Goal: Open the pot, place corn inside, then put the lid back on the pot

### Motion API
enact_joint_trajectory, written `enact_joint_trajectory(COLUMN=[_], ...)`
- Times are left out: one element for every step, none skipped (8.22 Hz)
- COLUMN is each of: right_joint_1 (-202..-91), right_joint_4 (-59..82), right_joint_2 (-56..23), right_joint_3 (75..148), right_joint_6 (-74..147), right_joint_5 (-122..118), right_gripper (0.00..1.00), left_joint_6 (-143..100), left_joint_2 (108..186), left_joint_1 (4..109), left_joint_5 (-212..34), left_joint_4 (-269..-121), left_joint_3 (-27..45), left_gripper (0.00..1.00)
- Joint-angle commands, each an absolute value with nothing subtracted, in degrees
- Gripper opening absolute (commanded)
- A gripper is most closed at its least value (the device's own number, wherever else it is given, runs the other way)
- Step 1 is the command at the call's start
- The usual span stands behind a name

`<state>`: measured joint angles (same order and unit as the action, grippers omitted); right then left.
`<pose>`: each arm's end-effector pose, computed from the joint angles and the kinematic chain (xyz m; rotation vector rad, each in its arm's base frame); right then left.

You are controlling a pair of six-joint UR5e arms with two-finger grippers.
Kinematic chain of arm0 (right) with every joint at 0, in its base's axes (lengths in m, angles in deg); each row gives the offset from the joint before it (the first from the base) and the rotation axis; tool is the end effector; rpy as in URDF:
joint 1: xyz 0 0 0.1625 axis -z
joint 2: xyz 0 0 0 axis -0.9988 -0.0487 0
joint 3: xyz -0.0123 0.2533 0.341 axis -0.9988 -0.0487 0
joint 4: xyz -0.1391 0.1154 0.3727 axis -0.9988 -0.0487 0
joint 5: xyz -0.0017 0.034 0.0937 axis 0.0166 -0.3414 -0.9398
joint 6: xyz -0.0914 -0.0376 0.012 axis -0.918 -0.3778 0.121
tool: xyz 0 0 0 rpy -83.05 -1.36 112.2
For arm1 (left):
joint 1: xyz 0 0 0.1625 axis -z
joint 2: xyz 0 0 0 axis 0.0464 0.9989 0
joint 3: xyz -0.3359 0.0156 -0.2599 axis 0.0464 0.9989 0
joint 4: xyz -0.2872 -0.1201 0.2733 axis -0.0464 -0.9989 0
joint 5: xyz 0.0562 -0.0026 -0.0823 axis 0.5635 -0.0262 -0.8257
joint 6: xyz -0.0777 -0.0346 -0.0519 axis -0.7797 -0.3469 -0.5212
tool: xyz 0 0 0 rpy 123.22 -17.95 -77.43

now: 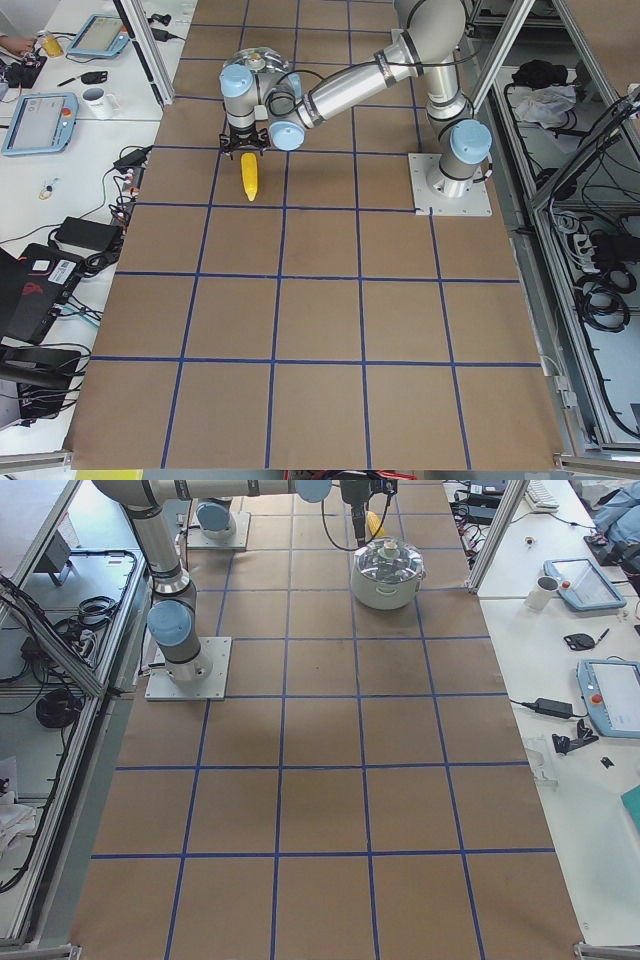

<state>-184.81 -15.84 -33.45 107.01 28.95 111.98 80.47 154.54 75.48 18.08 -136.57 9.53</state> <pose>0.2006 -0.5121 0.4992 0.0362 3.1142 -0.3368 -0.0058 -0.6585 0.2634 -1.9153 -2.4839 0.1579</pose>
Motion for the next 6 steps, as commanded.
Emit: enact_joint_trajectory(right_joint_1=[-184.9, -185.3, -187.9, -190.4, -191.2, -192.0], right_joint_4=[-19.3, -18.3, -17.3, -18.5, -22.6, -24.6], right_joint_2=[-29.1, -24.3, -18.2, -13.7, -12.0, -10.3], right_joint_3=[103.8, 98.0, 91.9, 88.2, 87.9, 88.6], right_joint_6=[29.6, 32.0, 37.0, 40.6, 42.6, 47.2], right_joint_5=[110.5, 110.5, 110.5, 110.5, 109.2, 107.8], right_gripper=[1.0, 1.0, 1.0, 1.0, 1.0, 1.0], left_joint_6=[82.4, 84.2, 84.8, 84.9, 85.1, 87.1], left_joint_2=[158.4, 159.2, 160.0, 160.2, 160.2, 160.2], left_joint_1=[75.5, 75.5, 75.5, 75.5, 75.5, 75.5], left_joint_5=[18.3, 18.5, 18.5, 18.6, 18.7, 18.9], left_joint_4=[-132.7, -132.7, -132.7, -132.7, -132.7, -132.7], left_joint_3=[9.6, 9.5, 10.0, 10.2, 10.3, 10.4], left_gripper=[1.0, 1.0, 1.0, 1.0, 1.0, 1.0])
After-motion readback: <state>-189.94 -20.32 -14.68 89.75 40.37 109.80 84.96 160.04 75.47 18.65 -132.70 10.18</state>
